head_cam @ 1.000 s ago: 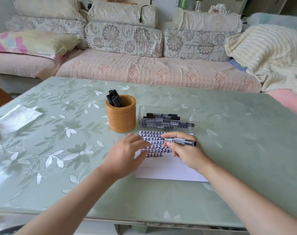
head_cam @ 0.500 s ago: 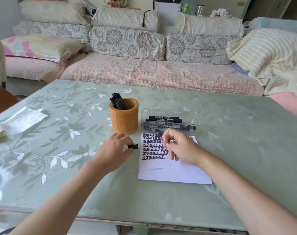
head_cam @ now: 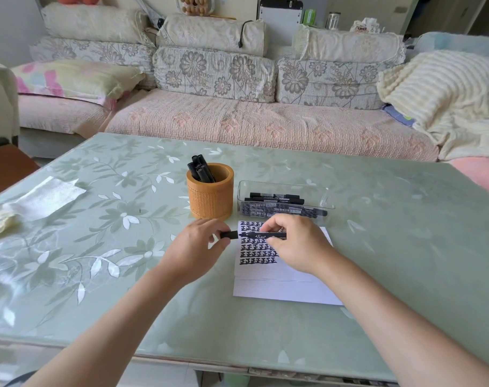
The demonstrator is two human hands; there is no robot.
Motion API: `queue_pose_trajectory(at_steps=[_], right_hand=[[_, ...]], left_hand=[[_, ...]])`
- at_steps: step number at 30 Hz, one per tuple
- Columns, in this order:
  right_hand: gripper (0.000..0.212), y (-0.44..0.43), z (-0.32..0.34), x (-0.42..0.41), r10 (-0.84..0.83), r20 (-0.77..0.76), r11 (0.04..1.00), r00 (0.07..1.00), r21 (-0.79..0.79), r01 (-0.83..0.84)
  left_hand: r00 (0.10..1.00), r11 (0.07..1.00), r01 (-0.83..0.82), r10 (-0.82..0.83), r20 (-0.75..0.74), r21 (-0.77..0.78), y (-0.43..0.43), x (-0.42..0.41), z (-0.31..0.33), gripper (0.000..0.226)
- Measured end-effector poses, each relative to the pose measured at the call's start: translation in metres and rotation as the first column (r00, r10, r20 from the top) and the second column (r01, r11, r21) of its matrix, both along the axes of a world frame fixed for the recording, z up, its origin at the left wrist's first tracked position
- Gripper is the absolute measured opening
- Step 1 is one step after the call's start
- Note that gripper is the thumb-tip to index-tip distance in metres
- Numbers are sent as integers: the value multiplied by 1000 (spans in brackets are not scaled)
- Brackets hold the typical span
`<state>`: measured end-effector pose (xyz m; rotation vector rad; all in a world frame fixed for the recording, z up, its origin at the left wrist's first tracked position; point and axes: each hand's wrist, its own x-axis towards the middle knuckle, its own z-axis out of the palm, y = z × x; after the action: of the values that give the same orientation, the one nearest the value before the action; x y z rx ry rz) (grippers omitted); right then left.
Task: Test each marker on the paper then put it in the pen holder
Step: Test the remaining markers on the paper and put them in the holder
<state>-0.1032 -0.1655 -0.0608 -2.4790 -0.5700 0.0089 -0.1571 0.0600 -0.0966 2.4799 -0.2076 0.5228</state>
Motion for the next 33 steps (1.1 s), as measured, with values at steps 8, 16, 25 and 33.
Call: queue_pose_trajectory(at_steps=[8,16,25,33], right_hand=[[18,7,-3,-4,103,-40,994,994,39,-101],[17,17,-6,-8,105,29,993,994,52,-106],[19,27,-7,-8,232,-37,973,972,26,-231],[23,44,-2,0,223,3,975,975,-9,-223]], left_hand=[[994,995,95,-95,-48,15,-5,-6,6,7],[983,983,182,-181,-31,39,1,-6,11,10],[987,987,161,-161,2,-14,8,-7,18,11],[996,990,86,-88,-13,-109,10,6,17,12]])
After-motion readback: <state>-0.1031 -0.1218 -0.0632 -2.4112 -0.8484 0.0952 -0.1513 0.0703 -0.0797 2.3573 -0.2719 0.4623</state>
